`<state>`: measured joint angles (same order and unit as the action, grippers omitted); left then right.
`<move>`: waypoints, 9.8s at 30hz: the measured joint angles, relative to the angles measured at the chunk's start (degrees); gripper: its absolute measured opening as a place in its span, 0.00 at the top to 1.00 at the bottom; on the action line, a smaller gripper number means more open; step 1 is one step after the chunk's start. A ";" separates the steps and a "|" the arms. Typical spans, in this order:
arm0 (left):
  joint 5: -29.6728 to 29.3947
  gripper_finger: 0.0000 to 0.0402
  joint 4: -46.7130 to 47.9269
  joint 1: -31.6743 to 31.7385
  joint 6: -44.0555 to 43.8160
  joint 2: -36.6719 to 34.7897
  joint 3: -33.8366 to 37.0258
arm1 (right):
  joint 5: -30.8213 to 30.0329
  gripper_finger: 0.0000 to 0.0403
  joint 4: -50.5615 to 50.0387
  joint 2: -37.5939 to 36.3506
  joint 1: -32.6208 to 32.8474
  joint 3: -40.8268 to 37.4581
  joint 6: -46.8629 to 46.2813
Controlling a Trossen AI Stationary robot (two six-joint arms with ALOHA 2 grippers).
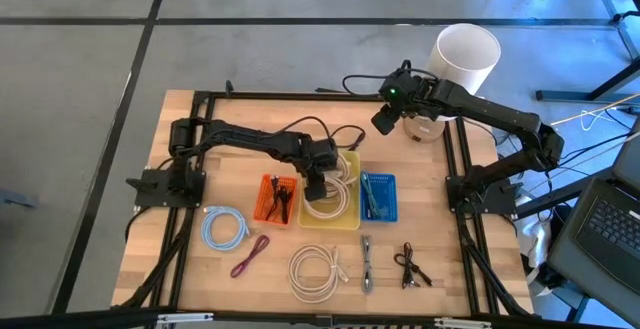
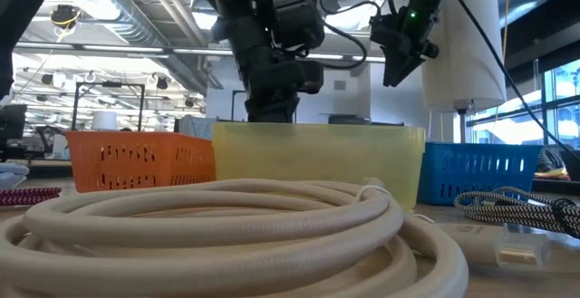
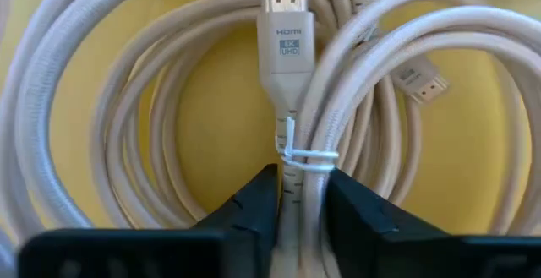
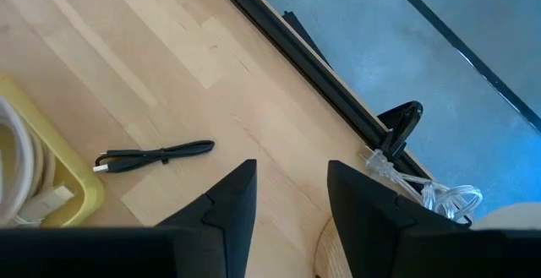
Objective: Pick & Place USB Port
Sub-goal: Put the white usb cable into the yellow bin, then put the black usb cable into the orange bin
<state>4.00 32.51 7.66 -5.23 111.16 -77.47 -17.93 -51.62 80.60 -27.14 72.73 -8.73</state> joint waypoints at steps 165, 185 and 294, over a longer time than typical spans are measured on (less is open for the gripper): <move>-23.26 0.66 21.31 19.16 -9.99 -48.76 1.02 | 2.94 0.92 2.28 11.31 38.88 23.02 -34.41; -23.62 0.68 21.27 19.06 -17.83 -70.19 13.94 | 25.19 0.92 42.21 29.10 29.12 22.99 -35.77; -12.62 0.96 -14.24 -1.50 -48.43 -53.40 27.91 | -12.68 0.43 -38.34 3.61 28.02 37.36 -35.65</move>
<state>-8.62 18.27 6.16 -53.67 57.76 -49.56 -30.61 -89.95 84.21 0.89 110.08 -44.38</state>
